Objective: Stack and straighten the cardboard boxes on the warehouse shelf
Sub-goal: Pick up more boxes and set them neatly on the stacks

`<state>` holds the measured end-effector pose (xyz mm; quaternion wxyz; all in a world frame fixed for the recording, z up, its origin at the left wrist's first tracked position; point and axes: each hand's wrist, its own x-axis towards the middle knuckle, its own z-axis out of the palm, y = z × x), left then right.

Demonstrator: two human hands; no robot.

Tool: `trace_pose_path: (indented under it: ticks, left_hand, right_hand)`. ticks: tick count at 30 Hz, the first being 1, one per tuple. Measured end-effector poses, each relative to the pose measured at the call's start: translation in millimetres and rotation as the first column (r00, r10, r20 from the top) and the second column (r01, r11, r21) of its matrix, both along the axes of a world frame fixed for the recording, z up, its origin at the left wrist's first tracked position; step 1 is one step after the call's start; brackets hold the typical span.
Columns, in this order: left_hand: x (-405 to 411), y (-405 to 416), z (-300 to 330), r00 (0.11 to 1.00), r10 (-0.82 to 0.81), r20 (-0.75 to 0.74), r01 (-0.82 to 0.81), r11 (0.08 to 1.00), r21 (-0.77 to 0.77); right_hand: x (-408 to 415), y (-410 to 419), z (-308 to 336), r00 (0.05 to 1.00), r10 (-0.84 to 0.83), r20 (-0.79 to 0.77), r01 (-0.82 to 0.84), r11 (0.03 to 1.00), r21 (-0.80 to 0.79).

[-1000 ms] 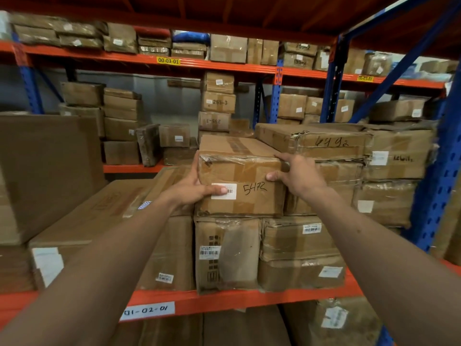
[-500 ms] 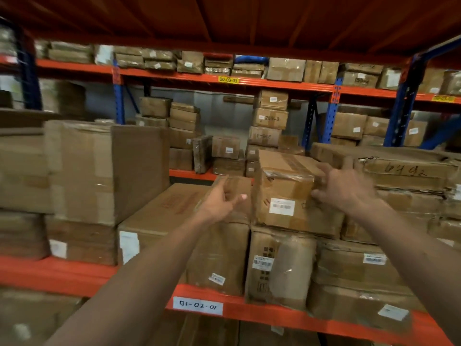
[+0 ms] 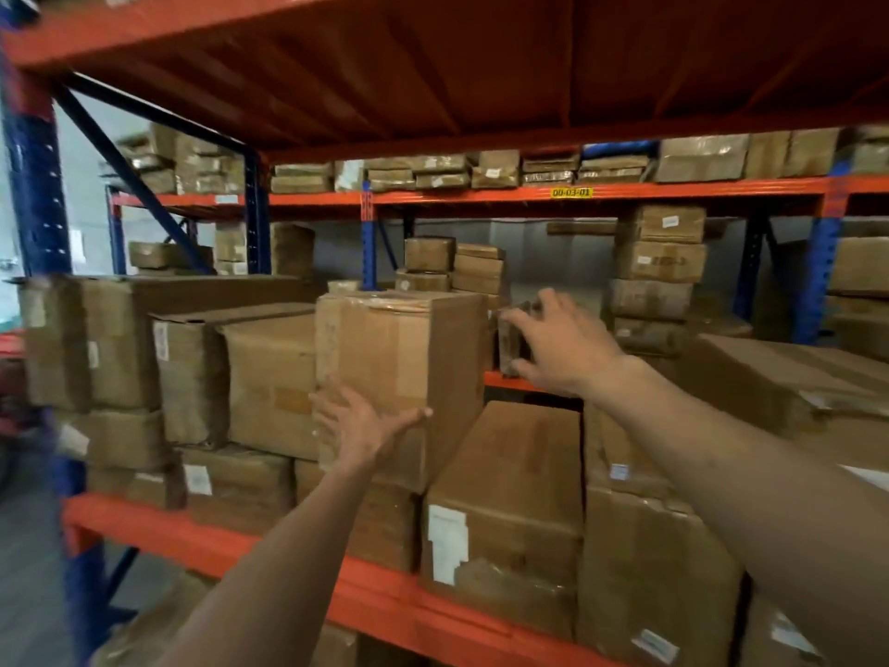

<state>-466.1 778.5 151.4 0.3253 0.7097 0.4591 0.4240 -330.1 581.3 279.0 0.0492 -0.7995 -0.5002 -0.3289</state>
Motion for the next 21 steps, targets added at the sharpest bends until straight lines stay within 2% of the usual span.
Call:
trace_pose_path:
  ticks: [5, 9, 12, 16, 21]
  left_hand:
    - [3.8, 59.9, -7.2, 0.995, -0.088, -0.04, 0.09, 0.994, 0.064]
    - [11.7, 78.1, -12.7, 0.995, -0.096, -0.039, 0.101, 0.986, 0.132]
    - [9.3, 79.6, -13.0, 0.99, -0.144, -0.001, 0.142, 0.977, 0.16]
    - [9.8, 73.7, -12.2, 0.993, -0.119, -0.006, 0.117, 0.961, 0.251]
    - [15.2, 59.4, -4.9, 0.983, -0.175, -0.049, 0.181, 0.933, 0.312]
  right_hand:
    - [-35.6, 109.0, 8.7, 0.992, 0.124, 0.022, -0.125, 0.991, 0.045]
    - [-37.2, 165.3, 5.4, 0.979, 0.152, -0.135, -0.144, 0.987, 0.068]
    - [-28.4, 175.7, -3.8, 0.956, 0.149, -0.254, -0.107, 0.979, 0.173]
    - [-20.1, 167.7, -14.7, 0.959, 0.192, -0.207, -0.123, 0.945, 0.303]
    - [-8.6, 152.5, -18.4, 0.964, 0.169, -0.205, -0.08, 0.92, 0.383]
